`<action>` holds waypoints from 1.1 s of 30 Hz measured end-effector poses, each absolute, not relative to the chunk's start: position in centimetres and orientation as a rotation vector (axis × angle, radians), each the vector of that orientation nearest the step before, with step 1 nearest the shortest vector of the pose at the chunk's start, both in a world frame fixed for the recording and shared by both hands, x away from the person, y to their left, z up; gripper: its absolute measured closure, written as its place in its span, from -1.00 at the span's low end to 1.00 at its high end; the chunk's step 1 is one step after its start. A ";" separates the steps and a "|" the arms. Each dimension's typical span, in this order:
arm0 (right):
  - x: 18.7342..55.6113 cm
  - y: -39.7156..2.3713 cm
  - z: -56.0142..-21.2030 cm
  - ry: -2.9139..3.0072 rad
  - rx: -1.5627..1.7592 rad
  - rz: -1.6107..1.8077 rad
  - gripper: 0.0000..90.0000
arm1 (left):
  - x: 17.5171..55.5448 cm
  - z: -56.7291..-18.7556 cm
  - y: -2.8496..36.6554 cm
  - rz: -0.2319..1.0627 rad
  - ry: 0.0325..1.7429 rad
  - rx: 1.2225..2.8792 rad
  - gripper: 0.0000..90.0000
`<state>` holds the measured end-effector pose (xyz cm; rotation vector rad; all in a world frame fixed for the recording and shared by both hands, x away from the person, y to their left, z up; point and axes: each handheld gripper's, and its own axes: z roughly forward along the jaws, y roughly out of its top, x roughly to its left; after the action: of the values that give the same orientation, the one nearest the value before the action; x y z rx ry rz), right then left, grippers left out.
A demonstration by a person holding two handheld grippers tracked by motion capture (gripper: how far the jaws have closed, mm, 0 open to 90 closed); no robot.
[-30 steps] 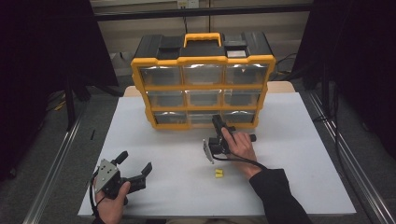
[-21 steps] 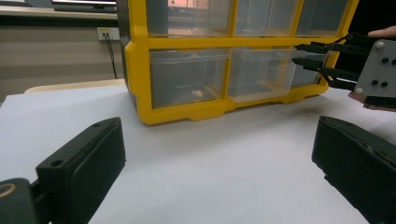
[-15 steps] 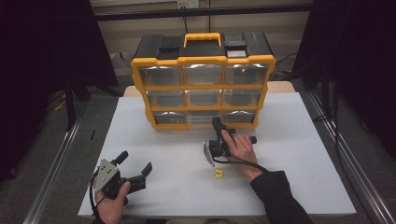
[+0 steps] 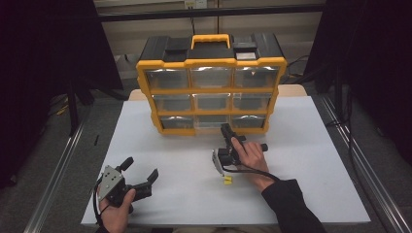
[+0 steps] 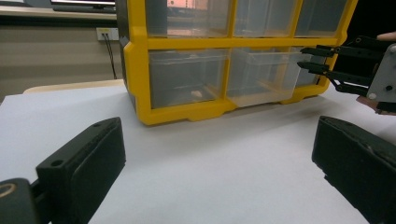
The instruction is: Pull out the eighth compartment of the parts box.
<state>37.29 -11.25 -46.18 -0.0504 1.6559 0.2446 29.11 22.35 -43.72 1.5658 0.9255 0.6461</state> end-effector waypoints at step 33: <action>35.0 -11.4 -46.0 1.663 -0.088 0.262 0.76 | 29.1 -43.7 22.3 0.646 0.923 1.570 -0.94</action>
<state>35.01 -11.39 -46.05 -0.0881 1.6627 0.2624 29.11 22.33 -43.70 1.5704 0.9234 0.6457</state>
